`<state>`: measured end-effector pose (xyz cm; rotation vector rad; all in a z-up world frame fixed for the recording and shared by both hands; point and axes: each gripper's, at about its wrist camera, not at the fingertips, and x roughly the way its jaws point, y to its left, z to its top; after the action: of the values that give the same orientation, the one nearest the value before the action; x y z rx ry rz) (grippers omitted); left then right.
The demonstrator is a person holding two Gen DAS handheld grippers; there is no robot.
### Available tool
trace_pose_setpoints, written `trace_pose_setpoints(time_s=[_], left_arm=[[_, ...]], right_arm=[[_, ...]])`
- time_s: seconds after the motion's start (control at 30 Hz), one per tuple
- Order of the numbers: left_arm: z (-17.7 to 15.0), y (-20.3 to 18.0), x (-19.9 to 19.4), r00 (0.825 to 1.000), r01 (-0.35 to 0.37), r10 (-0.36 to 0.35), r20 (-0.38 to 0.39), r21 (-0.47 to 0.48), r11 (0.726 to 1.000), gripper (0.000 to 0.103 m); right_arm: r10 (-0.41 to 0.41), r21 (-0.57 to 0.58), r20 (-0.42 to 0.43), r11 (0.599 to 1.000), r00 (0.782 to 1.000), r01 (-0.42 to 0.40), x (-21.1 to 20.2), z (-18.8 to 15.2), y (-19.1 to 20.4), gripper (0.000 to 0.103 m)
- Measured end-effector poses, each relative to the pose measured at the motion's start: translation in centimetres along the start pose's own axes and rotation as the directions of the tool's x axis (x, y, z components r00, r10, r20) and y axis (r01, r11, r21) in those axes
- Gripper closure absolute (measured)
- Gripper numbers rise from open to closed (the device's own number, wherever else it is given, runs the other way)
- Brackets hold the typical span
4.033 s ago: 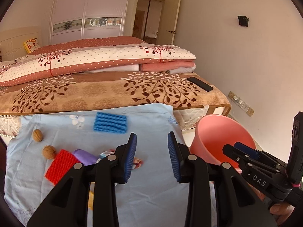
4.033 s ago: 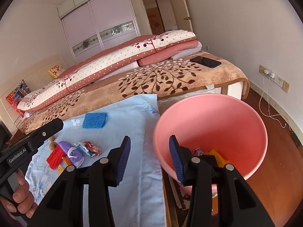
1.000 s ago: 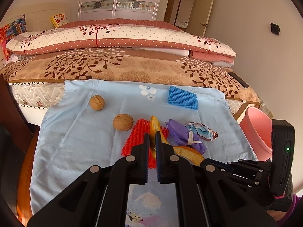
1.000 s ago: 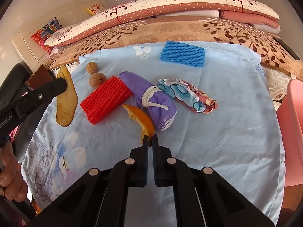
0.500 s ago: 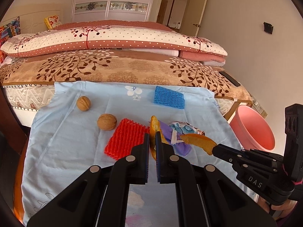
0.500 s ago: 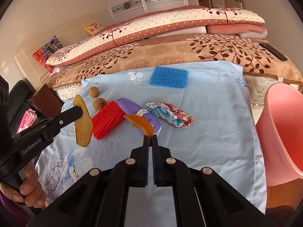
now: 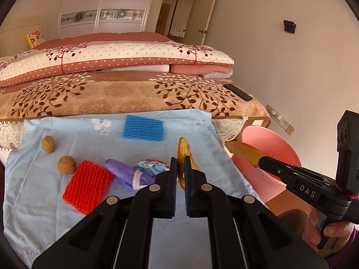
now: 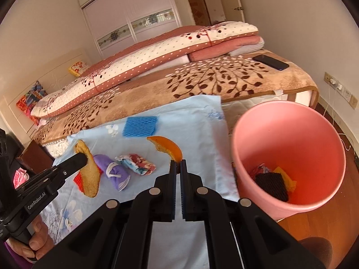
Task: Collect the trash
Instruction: 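Carry both orange peels in the tools over the pink bucket, then open both tools to drop the orange peels into the bucket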
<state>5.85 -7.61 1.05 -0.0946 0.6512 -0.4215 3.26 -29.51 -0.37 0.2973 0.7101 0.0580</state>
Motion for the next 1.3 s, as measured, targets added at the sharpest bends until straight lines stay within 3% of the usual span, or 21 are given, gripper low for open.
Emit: trace_pose_setpoints(time_s=[0.27,0.6,1.17,1.23,1.3], left_arm=[[1.8,-6.2,2.2,0.995,0.097,-0.098,0.011,0.074,0.993,0.097],[1.9,-12.7,6.1,0.987,0.163,-0.160,-0.032,0.144,0.976,0.097],[0.7,-16.9,11.3,0.967,0.231,-0.208,-0.148,0.154,0.961,0.097],[0.7,-16.9,11.6,0.962,0.241,-0.217,-0.166,0.142,0.960,0.089],[0.7,-16.9,11.6,0.961,0.242,-0.220,-0.166,0.132,0.961,0.066]], right_arm=[[-0.106,0.109,0.049,0.989,0.993,0.100,-2.0,1.0,-6.5,0.100],[-0.171,0.181,0.022,0.970,0.985,0.164,-1.8,0.3,-11.7,0.100],[-0.200,0.249,-0.020,0.948,0.980,0.198,-0.8,-0.8,-15.8,0.100],[-0.205,0.249,-0.021,0.947,0.979,0.203,-0.8,-0.8,-15.9,0.100],[-0.206,0.251,-0.023,0.946,0.978,0.205,-0.7,-0.8,-16.0,0.100]])
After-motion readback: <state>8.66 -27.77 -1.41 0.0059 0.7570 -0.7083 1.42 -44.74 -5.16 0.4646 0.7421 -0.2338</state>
